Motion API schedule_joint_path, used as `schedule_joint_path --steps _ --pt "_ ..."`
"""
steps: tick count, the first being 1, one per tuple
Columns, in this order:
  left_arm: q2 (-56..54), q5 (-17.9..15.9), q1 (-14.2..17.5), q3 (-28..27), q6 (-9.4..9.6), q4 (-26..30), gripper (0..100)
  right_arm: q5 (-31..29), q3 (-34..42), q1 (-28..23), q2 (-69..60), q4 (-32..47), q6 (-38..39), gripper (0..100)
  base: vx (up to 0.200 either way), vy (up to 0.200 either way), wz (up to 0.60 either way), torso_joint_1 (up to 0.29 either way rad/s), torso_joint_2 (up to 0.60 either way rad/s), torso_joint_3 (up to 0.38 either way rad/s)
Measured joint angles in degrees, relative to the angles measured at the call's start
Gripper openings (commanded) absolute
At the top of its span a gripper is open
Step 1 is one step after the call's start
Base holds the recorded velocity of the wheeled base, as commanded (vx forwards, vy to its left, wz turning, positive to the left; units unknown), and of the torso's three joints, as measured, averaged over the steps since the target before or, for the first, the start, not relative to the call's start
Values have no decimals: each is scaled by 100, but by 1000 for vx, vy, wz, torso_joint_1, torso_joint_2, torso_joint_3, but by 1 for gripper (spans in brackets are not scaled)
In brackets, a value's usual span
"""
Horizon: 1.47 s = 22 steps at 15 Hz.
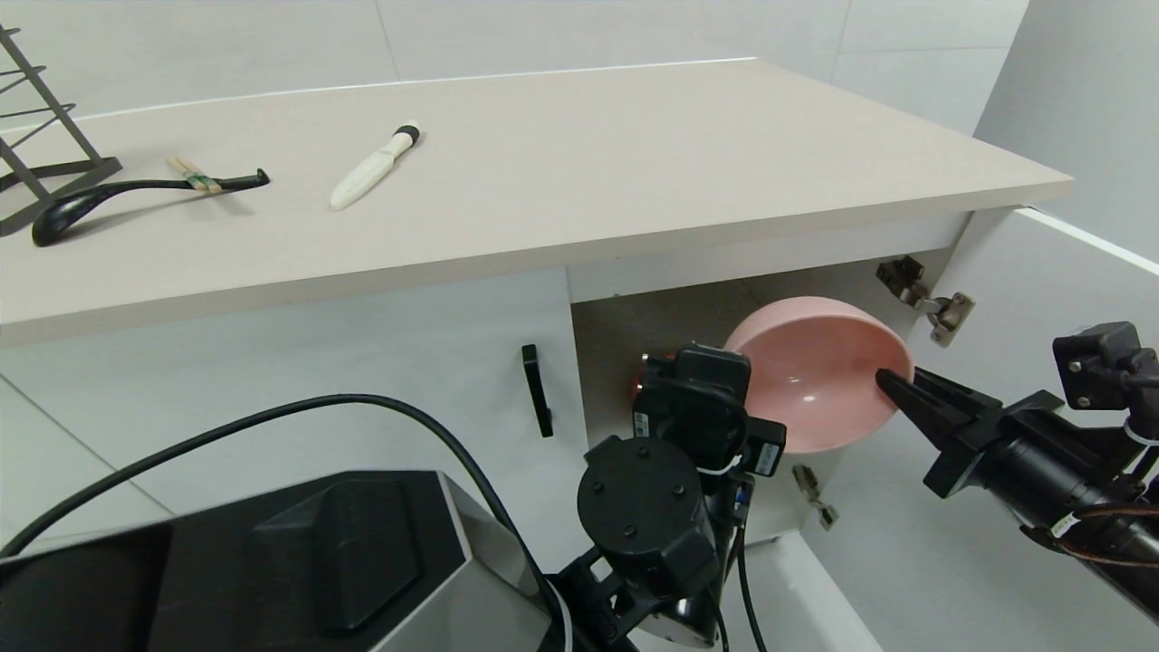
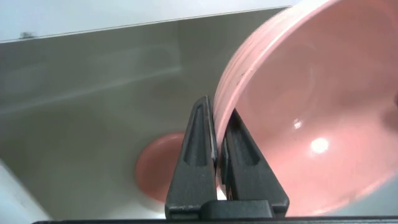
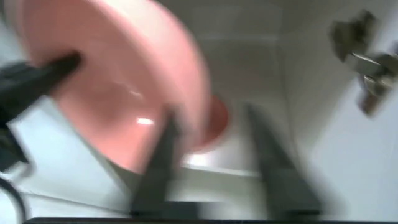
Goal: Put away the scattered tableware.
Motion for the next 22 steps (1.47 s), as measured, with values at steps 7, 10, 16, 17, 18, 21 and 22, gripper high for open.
schedule_joint_path --steps 7,10,16,17,18,21,22 --pt "-33 20 -99 83 51 0 100 -23 -30 123 -83 -16 1 0 0 0 0 0 0 0" --pt "-216 -28 -245 377 -48 4 100 -15 -27 129 -93 -11 1 0 0 0 0 0 0 0" --pt "-1431 -1398 -521 2081 -712 4 100 -17 -22 129 -96 -11 1 0 0 0 0 0 0 0" --pt "-1775 -1853 -485 2573 -806 0 100 -17 -20 129 -96 -11 1 0 0 0 0 0 0 0" --pt "-2096 -2313 -400 3029 -857 2 100 -15 -9 132 -96 -9 1 0 0 0 0 0 0 0" --pt "-3090 -3828 91 4398 -923 2 100 -22 15 129 -88 -9 1 0 0 0 0 0 0 0" --pt "-3449 -4289 286 4837 -926 2 100 -23 22 129 -82 -11 1 0 0 0 0 0 0 0"
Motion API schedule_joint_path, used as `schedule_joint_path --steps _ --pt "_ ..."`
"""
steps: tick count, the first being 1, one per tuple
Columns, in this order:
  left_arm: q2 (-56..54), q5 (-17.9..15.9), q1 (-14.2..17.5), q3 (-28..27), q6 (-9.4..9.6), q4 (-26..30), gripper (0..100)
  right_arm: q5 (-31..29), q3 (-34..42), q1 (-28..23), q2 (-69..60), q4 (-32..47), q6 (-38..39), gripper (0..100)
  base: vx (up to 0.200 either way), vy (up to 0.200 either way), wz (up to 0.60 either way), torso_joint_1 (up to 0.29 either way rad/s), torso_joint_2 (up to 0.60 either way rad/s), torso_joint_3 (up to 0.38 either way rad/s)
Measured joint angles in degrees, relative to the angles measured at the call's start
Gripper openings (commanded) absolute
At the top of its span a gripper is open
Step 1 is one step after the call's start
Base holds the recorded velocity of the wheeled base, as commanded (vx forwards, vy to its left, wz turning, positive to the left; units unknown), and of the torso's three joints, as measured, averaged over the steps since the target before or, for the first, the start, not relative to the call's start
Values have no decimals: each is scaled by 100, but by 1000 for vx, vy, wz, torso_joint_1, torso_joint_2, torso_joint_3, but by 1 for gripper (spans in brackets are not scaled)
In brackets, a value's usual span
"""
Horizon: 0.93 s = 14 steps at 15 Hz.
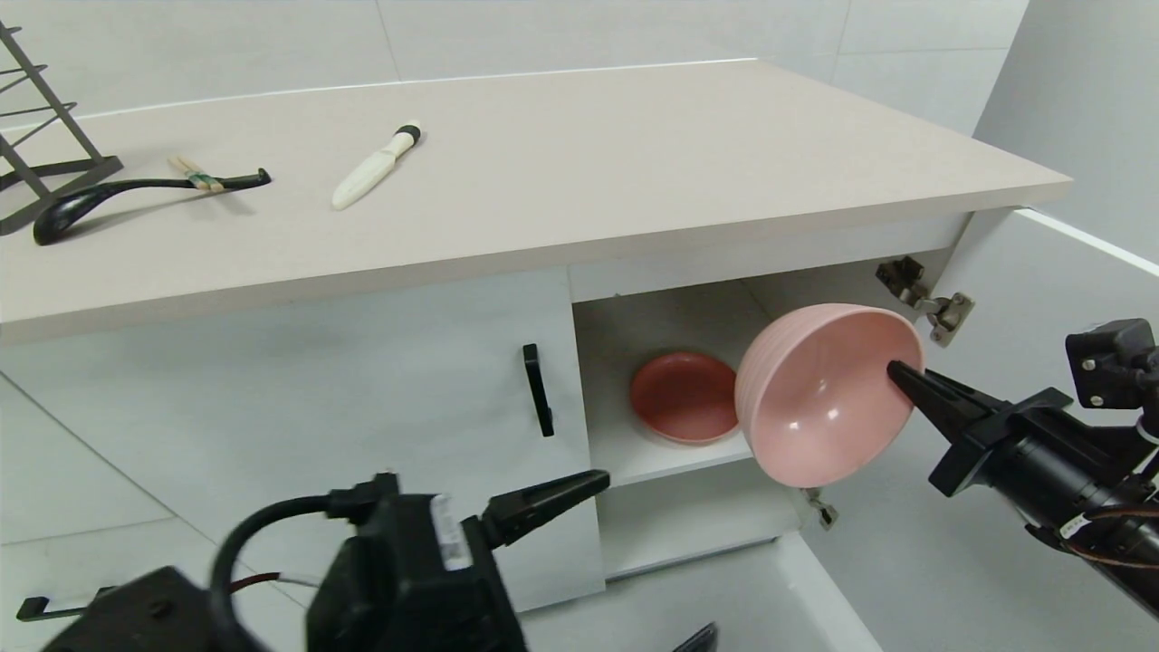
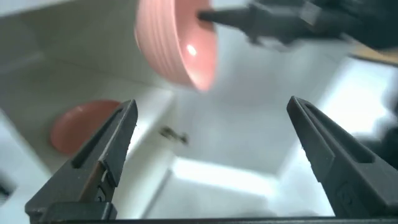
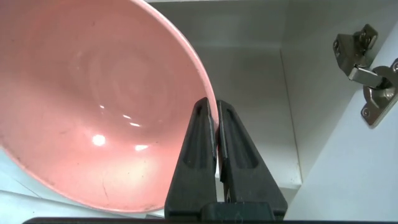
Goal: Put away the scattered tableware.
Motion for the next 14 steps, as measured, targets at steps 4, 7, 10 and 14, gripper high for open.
schedule_joint_path --steps 4,7,10,14 --pt "-1491 -561 1111 752 145 34 100 4 28 0 38 0 -1 0 0 0 0 0 0 0" --pt "-2894 -613 2441 883 502 1022 100 0 66 0 95 2 0 0 0 0 0 0 0 0" --pt "-4785 -634 3652 916 472 2806 100 -2 162 2 265 0 -1 0 0 0 0 0 0 0" --pt "-7420 -646 5149 924 393 5981 100 -2 249 68 399 2 0 0 0 0 0 0 0 0"
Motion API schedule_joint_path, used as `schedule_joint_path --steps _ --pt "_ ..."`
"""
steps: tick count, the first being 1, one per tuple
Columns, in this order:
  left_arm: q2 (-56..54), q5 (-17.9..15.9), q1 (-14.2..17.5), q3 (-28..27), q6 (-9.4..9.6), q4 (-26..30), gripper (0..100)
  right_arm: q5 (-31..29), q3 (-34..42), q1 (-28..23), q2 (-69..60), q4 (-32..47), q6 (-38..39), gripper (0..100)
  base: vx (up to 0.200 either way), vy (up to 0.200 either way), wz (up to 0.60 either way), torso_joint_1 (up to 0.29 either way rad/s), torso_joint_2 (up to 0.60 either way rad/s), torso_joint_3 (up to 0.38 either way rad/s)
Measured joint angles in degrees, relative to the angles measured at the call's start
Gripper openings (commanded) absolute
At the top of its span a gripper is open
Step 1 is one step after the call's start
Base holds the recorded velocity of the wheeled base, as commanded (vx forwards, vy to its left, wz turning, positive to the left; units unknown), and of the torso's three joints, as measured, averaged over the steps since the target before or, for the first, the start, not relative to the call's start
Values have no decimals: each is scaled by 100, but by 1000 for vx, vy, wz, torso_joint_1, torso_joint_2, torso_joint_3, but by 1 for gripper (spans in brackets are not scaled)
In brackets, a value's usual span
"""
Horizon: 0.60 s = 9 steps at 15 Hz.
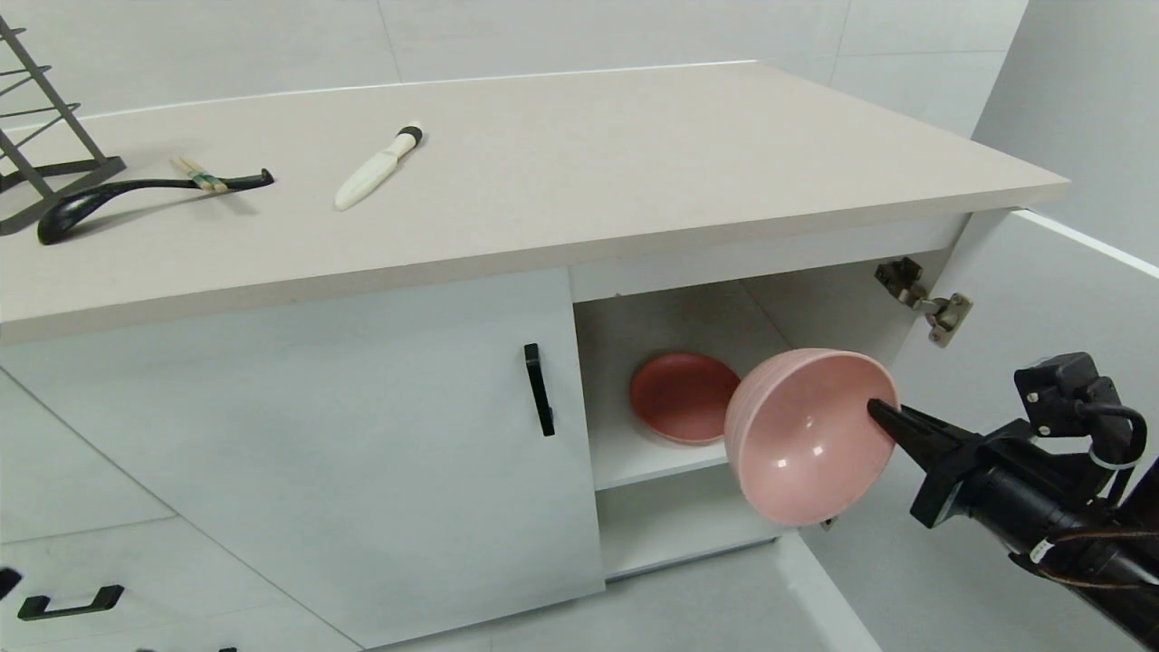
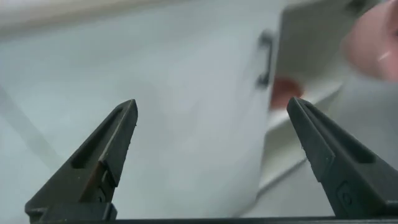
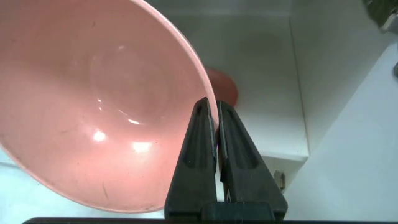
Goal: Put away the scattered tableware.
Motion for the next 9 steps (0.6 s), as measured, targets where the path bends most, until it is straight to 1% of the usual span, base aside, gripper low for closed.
schedule_joint_path --steps 1,2,3,4,5,6,7,8,9 --pt "-499 105 300 10 77 1026 100 0 35 30 30 -2 -1 0 0 0 0 0 0 0" --pt "-841 277 492 10 134 1709 100 2 77 44 83 -7 -1 0 0 0 0 0 0 0" --pt "-1078 395 619 0 246 2015 100 0 123 52 133 1 0 0 0 0 0 0 0 0" --pt "-1268 417 690 -11 490 2046 100 0 212 52 210 -7 0 0 0 0 0 0 0 0" --pt "-1368 395 652 -11 601 2142 100 0 283 55 308 1 0 0 0 0 0 0 0 0" --pt "-1414 378 506 -12 629 2514 100 0 308 56 395 1 -1 0 0 0 0 0 0 0" --pt "-1453 371 416 -12 525 2688 100 0 311 56 467 -5 0 0 0 0 0 0 0 0" --pt "-1546 367 369 -21 361 2714 100 2 286 56 541 0 0 0 0 0 0 0 0 0" --pt "-1701 411 364 -23 279 2681 100 0 232 55 616 -2 5 0 0 0 0 0 0 0"
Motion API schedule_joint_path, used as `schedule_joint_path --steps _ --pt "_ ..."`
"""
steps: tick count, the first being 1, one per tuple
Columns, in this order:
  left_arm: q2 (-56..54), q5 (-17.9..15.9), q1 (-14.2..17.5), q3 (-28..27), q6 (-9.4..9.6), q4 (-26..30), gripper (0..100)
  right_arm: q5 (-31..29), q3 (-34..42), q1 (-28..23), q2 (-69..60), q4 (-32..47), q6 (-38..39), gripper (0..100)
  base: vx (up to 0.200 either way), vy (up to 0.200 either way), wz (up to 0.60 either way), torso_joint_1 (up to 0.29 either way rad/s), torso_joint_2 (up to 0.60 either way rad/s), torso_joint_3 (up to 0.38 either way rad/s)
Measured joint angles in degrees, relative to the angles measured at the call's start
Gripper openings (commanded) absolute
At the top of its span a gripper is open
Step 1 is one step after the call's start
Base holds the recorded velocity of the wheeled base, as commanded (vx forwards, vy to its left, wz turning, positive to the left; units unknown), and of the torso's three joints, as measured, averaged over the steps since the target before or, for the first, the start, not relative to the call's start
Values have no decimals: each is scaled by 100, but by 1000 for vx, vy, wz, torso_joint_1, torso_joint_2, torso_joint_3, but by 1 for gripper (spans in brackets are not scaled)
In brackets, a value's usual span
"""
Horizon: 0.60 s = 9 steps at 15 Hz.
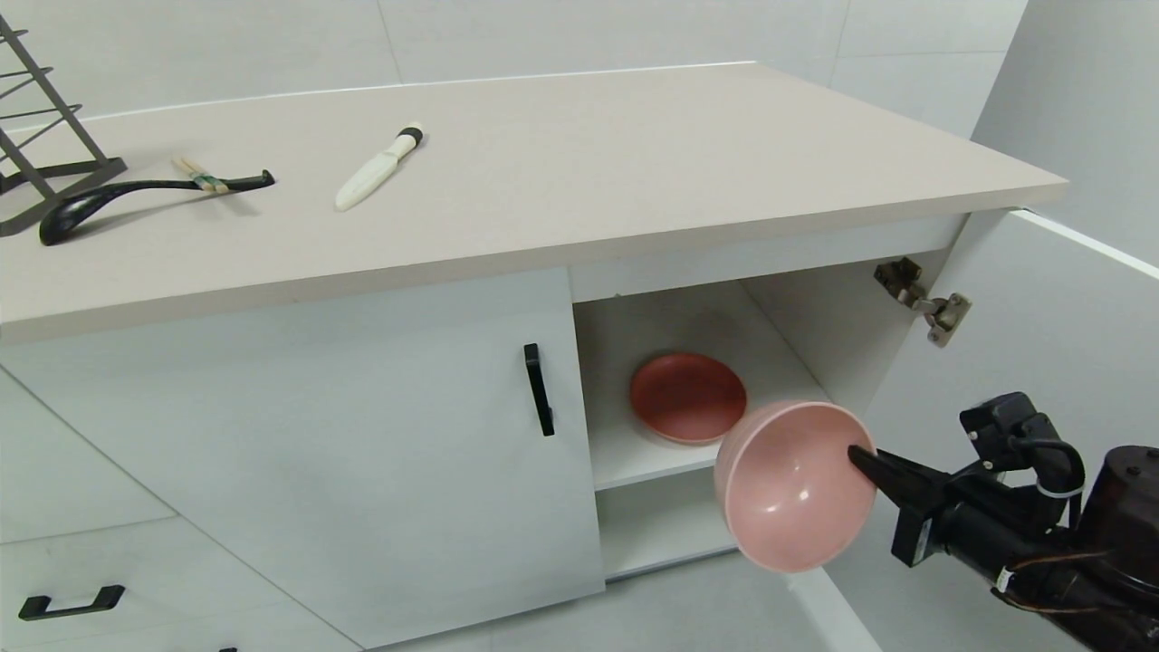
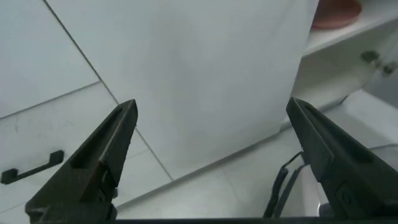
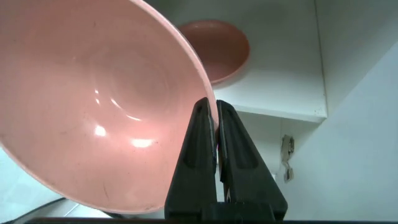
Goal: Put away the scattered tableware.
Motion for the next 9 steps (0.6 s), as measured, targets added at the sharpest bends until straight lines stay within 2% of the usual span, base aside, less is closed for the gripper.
schedule_joint_path --steps 2,3,5,9 --pt "-215 460 30 -9 44 -83 100 2 -161 -35 197 -2 13 0 0 0 0 0 0 0" --pt "-278 525 40 0 -83 -33 100 2 -224 -66 336 -2 20 0 0 0 0 0 0 0" --pt "-345 572 44 23 -219 368 100 -7 -518 -137 713 4 62 0 0 0 0 0 0 0" --pt "-374 532 44 33 -191 306 100 -33 -1120 -311 1290 -2 106 0 0 0 0 0 0 0"
